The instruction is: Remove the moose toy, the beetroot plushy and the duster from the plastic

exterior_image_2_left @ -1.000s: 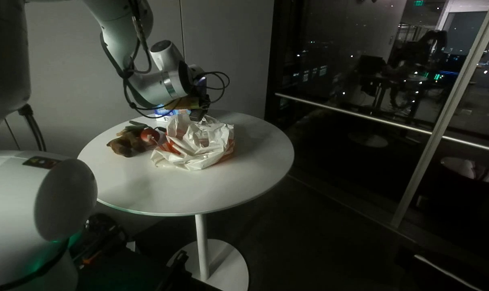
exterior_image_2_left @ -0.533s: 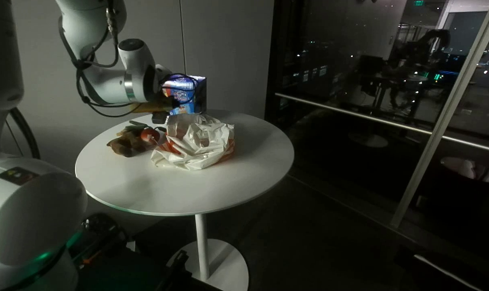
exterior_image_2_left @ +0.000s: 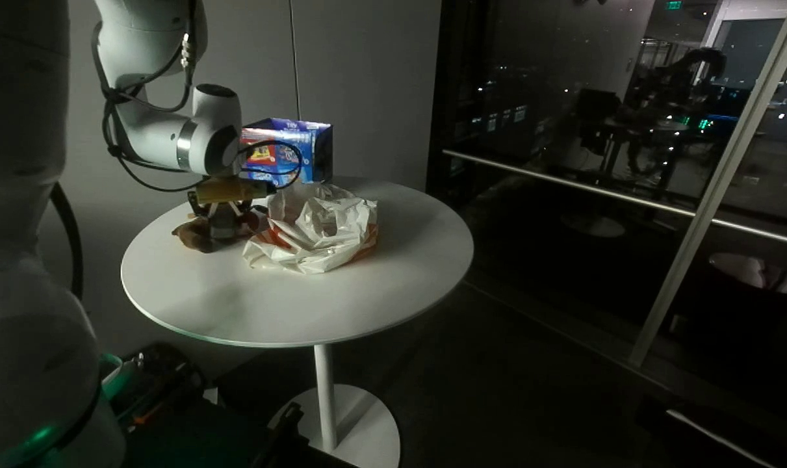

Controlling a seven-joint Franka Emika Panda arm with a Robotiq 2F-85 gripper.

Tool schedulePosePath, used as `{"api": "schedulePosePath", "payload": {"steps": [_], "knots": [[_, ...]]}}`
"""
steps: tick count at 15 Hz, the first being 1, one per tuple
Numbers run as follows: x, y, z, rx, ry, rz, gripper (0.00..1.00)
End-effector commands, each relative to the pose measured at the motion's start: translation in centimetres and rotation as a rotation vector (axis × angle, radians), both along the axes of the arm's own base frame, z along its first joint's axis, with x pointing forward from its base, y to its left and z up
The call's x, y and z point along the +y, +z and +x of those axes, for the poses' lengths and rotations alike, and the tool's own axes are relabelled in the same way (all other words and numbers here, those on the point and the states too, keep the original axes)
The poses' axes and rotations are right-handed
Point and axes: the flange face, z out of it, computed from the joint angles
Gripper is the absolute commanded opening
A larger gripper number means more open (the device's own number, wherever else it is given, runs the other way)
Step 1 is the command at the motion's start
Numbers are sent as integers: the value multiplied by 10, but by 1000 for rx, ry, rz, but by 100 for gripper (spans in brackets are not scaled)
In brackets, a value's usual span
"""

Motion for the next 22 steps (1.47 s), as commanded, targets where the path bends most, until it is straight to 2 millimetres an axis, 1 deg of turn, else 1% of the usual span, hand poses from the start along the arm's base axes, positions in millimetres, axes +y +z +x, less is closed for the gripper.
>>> {"api": "schedulePosePath", "payload": {"steps": [1,3,4,7,9,12,16,18,20,21,22], "knots": [[-29,-4,12,98,113,-97,86],[-43,-5,18,138,151,-132,98],[-48,-5,20,147,170,-141,100],[-59,12,30,143,205,-147,100],[-64,33,38,117,212,-139,100],[-74,73,47,75,168,-109,100],[-93,122,46,89,84,-87,100],[-103,140,43,103,60,-94,100],[-114,151,43,126,23,-121,100],[-109,134,46,112,58,-111,100],[-113,140,45,118,45,-113,100]]}}
